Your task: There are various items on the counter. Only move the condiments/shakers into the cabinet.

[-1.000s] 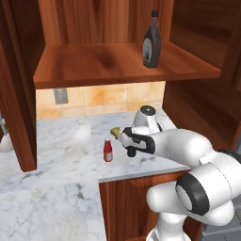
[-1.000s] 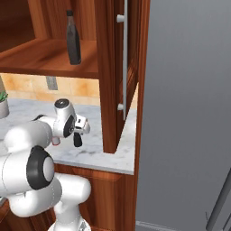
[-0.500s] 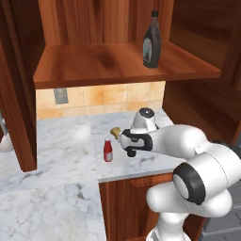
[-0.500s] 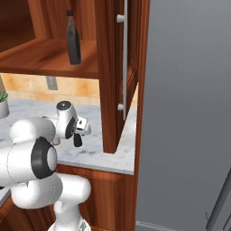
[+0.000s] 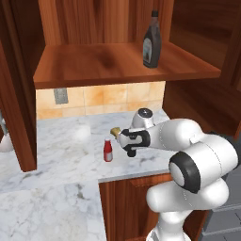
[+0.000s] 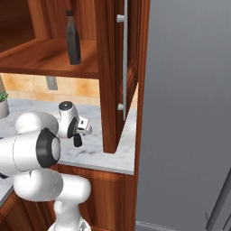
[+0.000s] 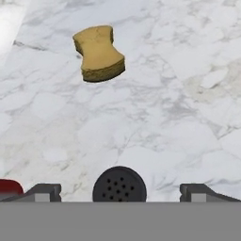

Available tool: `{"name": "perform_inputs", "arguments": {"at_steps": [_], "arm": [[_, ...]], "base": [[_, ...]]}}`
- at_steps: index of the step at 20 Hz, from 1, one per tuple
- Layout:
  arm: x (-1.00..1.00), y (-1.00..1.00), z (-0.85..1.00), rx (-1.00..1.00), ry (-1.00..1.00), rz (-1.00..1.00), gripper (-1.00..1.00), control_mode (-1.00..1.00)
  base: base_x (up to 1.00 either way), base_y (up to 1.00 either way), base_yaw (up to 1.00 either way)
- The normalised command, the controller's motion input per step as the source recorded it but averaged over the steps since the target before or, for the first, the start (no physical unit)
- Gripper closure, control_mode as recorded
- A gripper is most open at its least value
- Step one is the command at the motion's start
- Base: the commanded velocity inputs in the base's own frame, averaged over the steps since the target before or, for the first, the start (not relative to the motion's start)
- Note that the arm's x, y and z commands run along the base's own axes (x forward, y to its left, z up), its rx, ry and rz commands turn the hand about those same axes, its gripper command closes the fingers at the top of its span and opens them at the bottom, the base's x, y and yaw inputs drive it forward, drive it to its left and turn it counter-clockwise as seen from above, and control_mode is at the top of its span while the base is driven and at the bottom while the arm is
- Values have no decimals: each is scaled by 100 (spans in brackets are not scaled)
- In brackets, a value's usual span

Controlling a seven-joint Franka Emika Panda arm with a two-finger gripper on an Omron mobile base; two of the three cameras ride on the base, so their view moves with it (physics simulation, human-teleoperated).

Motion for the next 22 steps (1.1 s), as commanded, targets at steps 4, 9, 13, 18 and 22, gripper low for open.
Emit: {"name": "perform_inputs", "arguments": {"at_steps": [4, 9, 13, 18, 22], "arm": [[0, 0, -7, 0, 0, 0, -100, -100], [0, 0, -12, 0, 0, 0, -100, -100], [-1, 0, -14, 0, 0, 0, -100, -100], [0, 0, -2, 0, 0, 0, 100, -100], [0, 0, 0, 0, 0, 0, 100, -100]], "base": [[0, 0, 0], [0, 0, 0], [0, 0, 0], [0, 0, 0], [0, 0, 0]]}}
